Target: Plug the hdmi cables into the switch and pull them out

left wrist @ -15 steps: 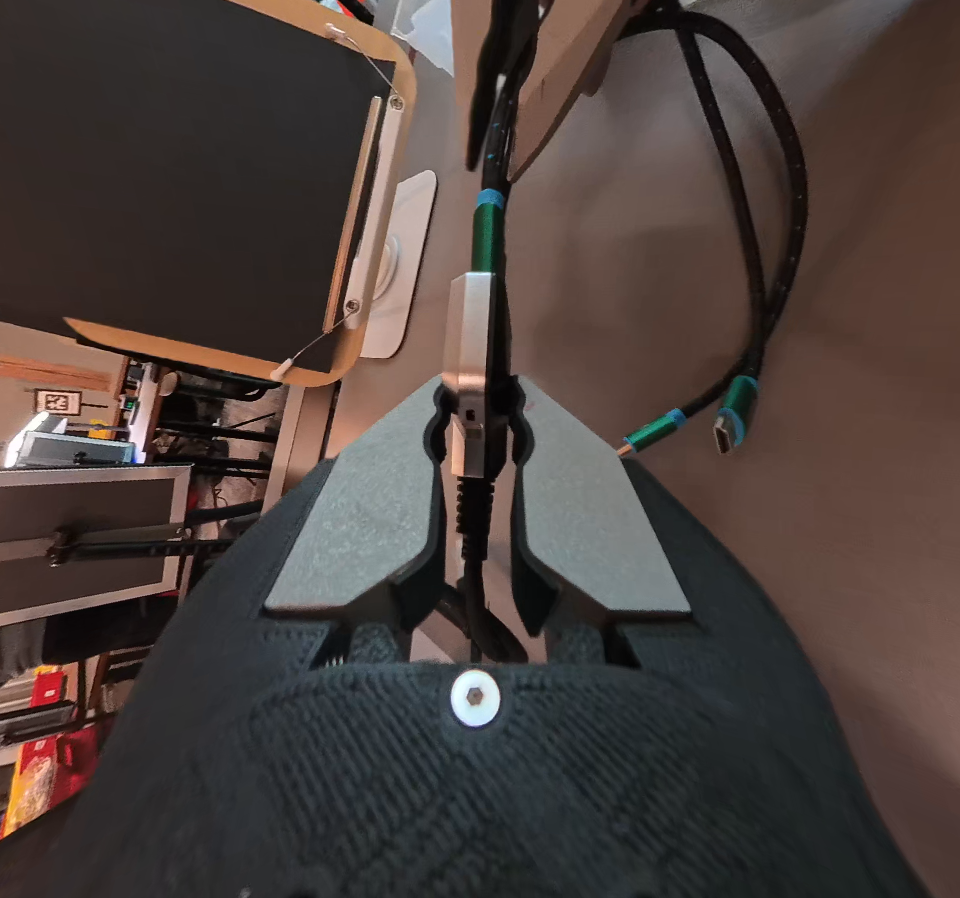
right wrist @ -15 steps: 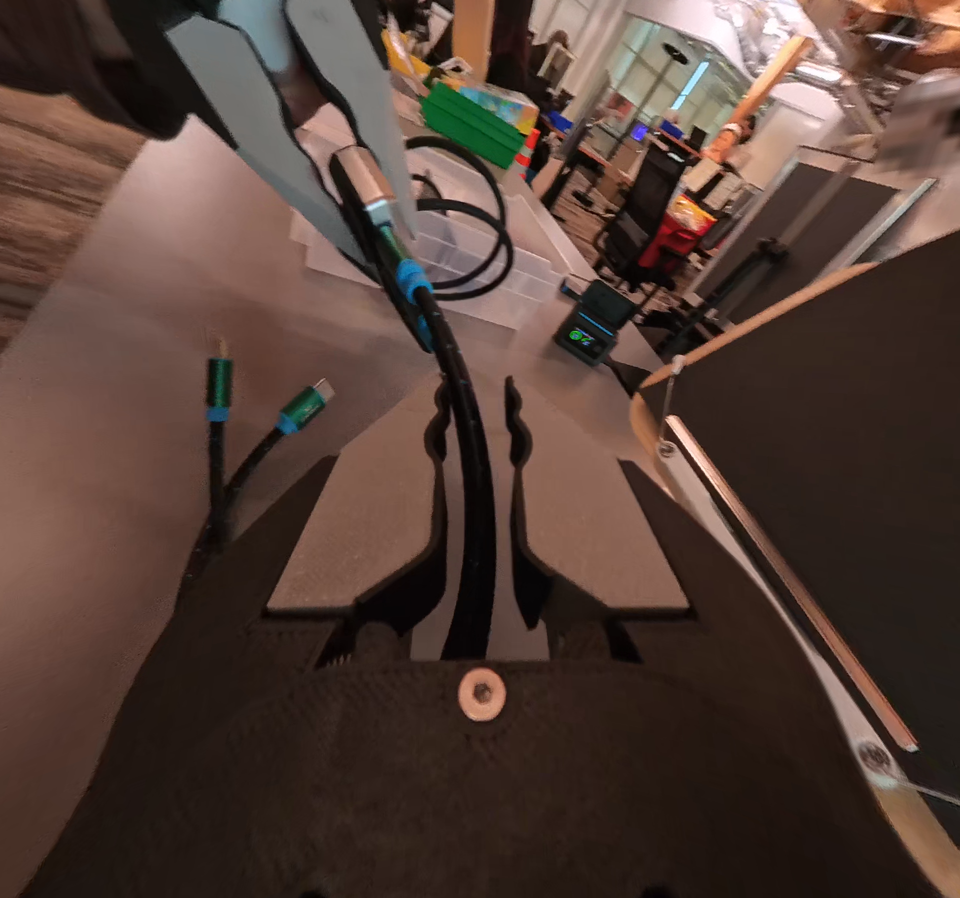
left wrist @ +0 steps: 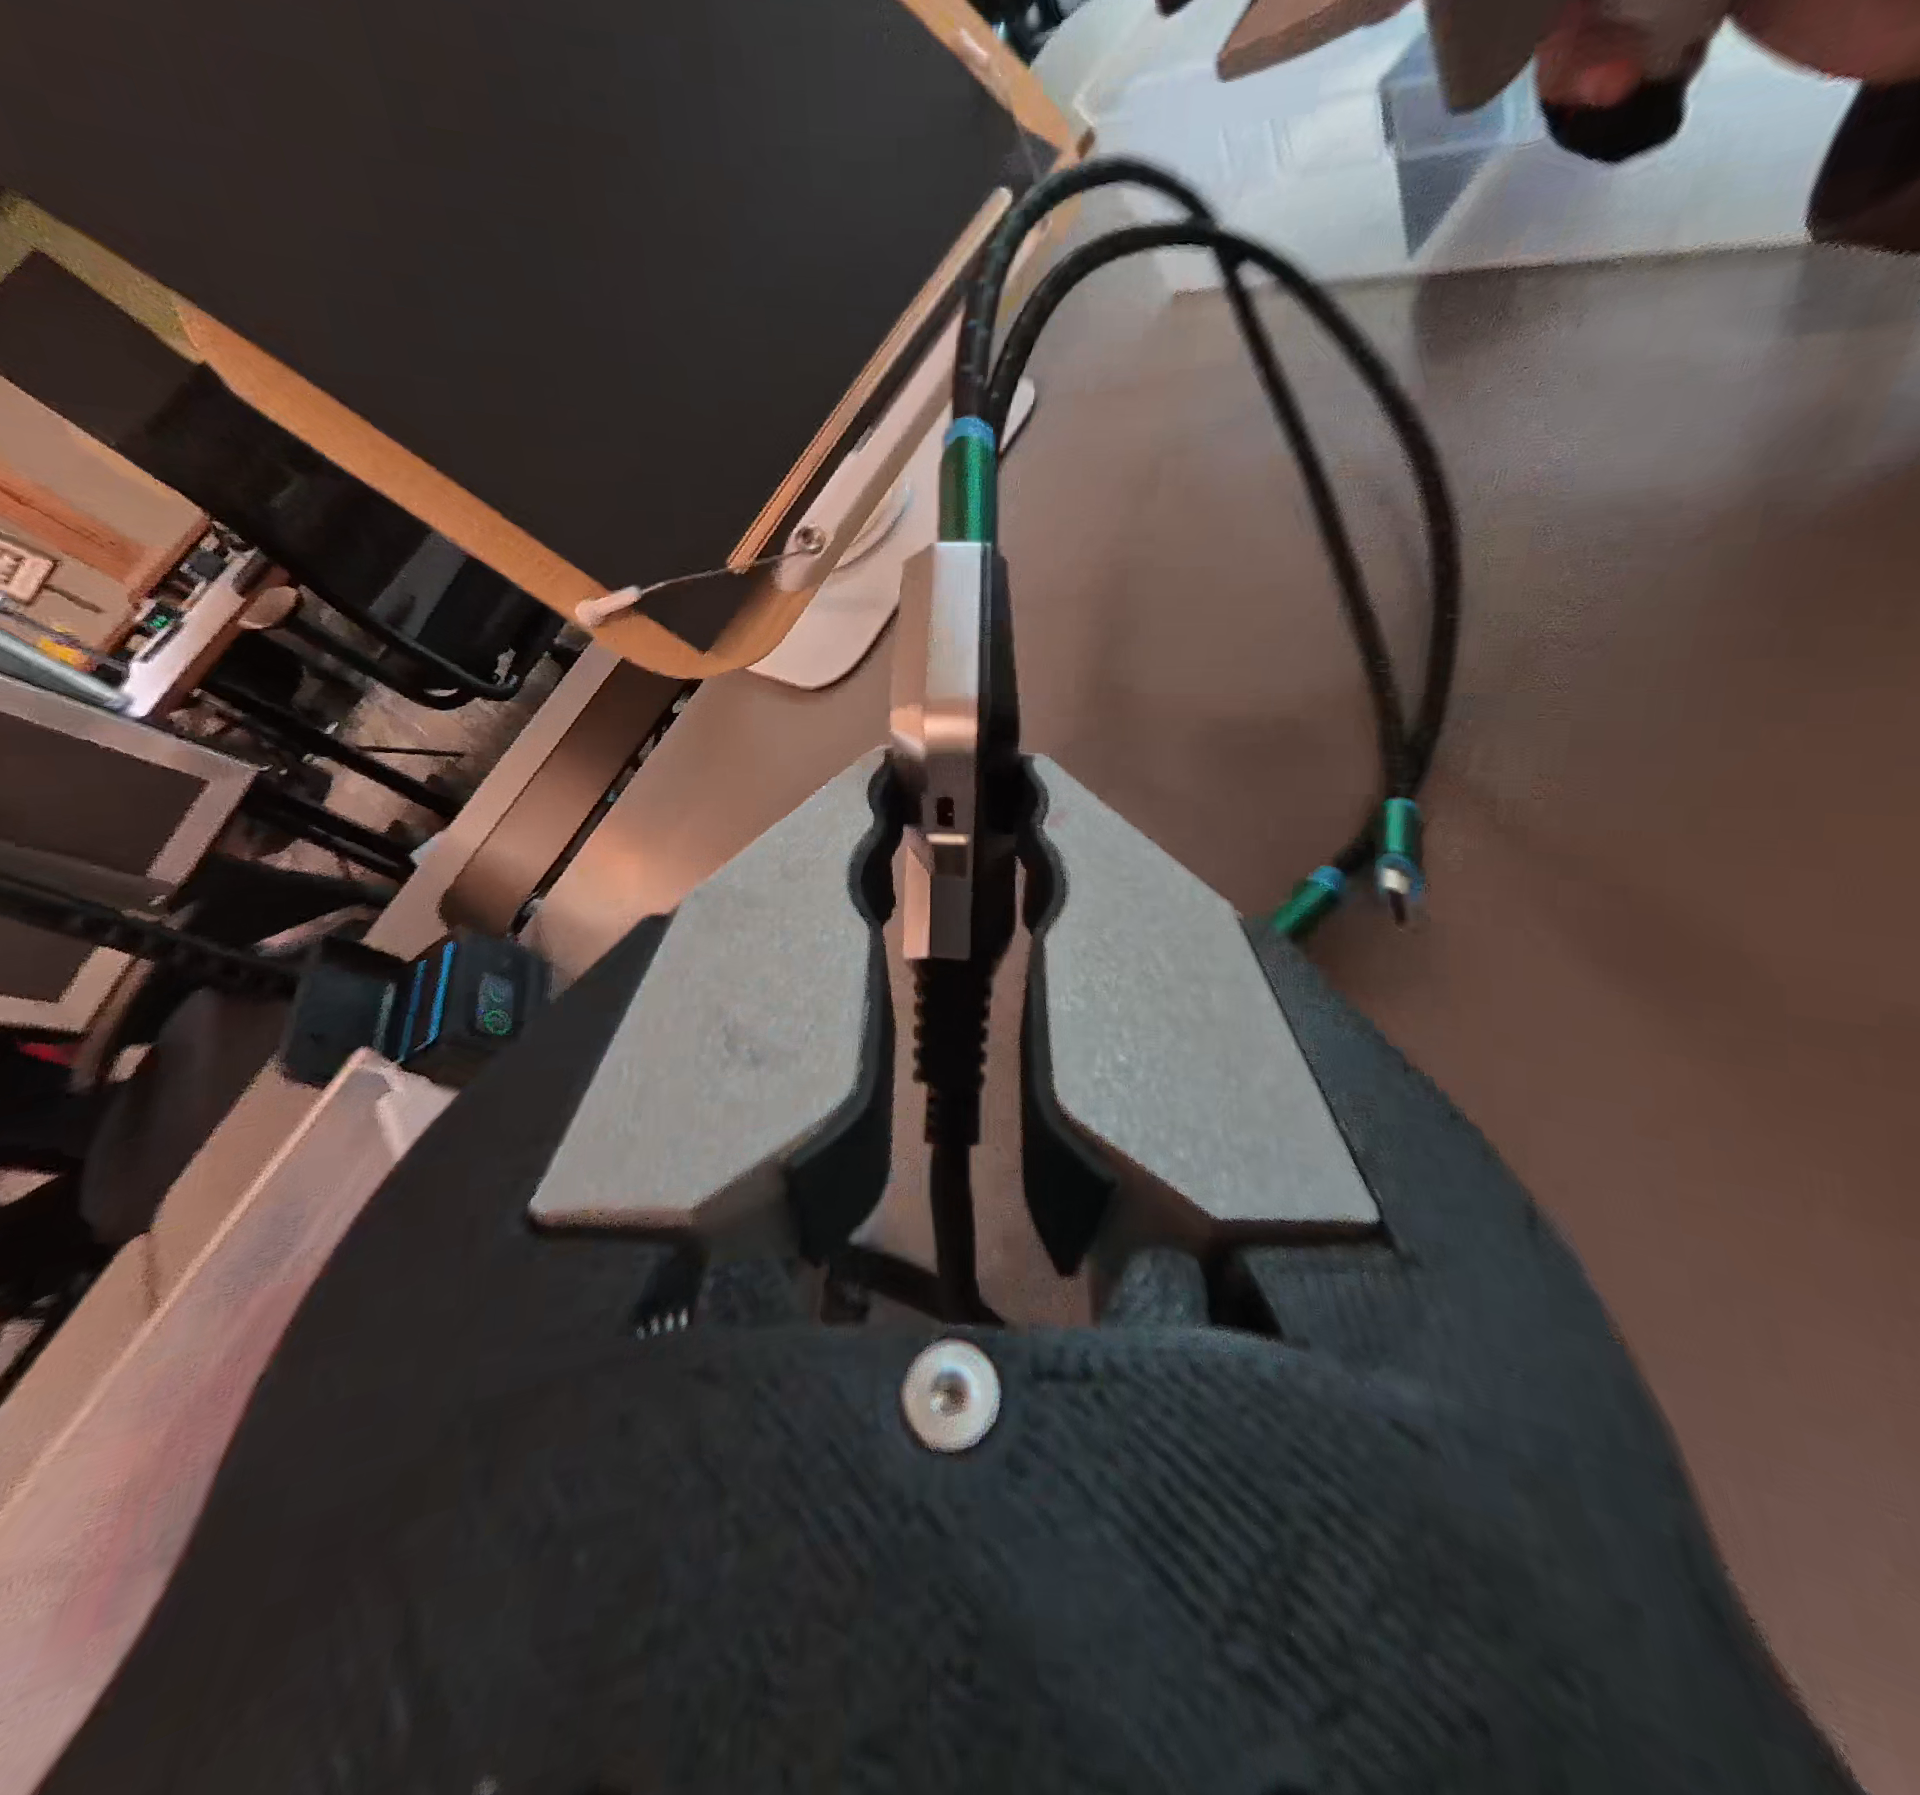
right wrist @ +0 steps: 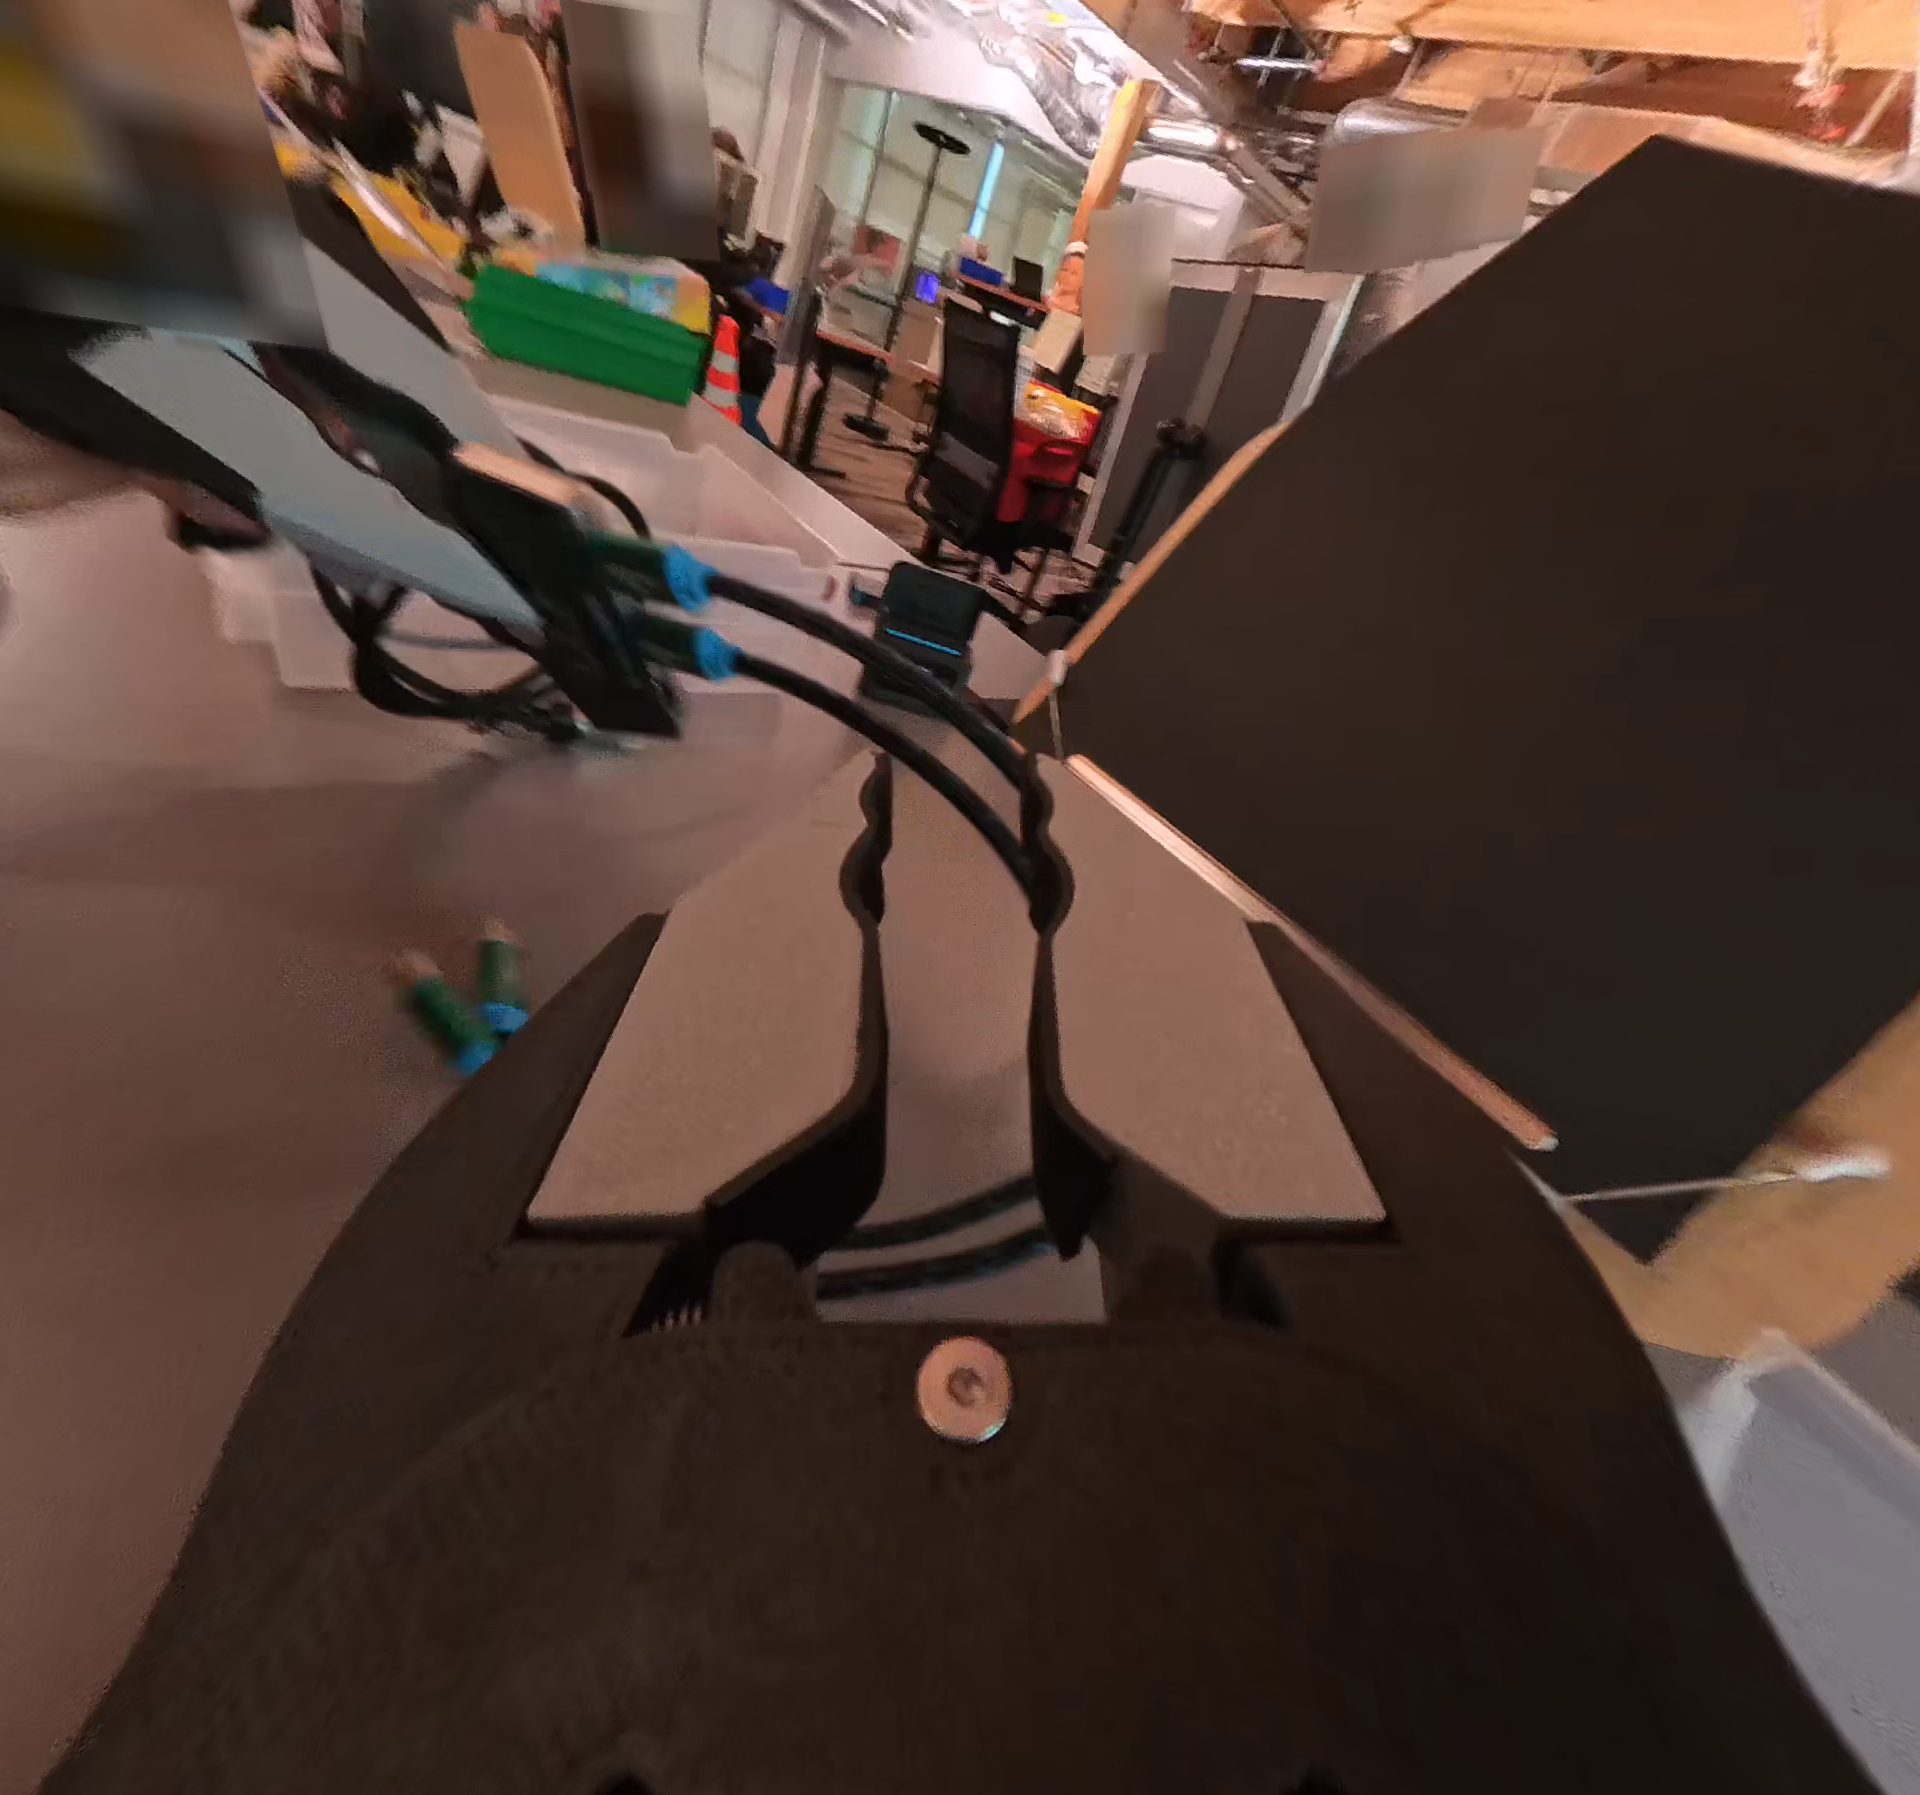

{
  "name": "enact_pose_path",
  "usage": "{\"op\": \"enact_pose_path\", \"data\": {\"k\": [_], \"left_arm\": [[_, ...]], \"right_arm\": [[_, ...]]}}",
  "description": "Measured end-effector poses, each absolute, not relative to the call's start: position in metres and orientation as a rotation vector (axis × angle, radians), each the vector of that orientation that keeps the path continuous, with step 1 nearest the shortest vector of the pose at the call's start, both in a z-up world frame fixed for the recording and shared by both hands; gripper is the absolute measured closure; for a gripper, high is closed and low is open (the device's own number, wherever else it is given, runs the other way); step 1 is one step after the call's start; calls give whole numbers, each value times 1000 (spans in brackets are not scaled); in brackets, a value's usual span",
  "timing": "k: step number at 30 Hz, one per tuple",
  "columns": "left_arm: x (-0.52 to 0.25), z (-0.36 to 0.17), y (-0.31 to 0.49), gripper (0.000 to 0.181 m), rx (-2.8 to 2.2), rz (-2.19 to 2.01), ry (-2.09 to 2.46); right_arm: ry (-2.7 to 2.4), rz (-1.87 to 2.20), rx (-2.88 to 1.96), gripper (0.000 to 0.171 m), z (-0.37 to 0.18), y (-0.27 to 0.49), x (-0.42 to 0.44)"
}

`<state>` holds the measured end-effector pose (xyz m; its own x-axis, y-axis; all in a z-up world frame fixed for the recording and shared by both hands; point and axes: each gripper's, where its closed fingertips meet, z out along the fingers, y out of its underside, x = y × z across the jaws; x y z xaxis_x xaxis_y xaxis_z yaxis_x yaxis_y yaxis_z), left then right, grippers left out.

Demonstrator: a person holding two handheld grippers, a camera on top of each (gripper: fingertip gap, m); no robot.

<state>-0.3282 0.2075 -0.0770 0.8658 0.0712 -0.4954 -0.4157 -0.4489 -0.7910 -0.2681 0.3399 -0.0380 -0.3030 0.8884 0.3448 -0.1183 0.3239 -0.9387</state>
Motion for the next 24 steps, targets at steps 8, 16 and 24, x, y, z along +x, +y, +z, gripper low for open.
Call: {"op": "enact_pose_path", "data": {"k": [8, 16, 24], "left_arm": [[-279, -105, 240, 162, -1771, 132, 465], [-268, -138, 247, 162, -1800, 91, 540], [-260, -140, 243, 162, -1814, 154, 602]], "right_arm": [[-1954, 1337, -723, 112, -88, 272, -263], [-2147, 1327, -684, 127, -118, 248, -257], [-2158, 1207, -598, 141, -126, 236, -257]]}}
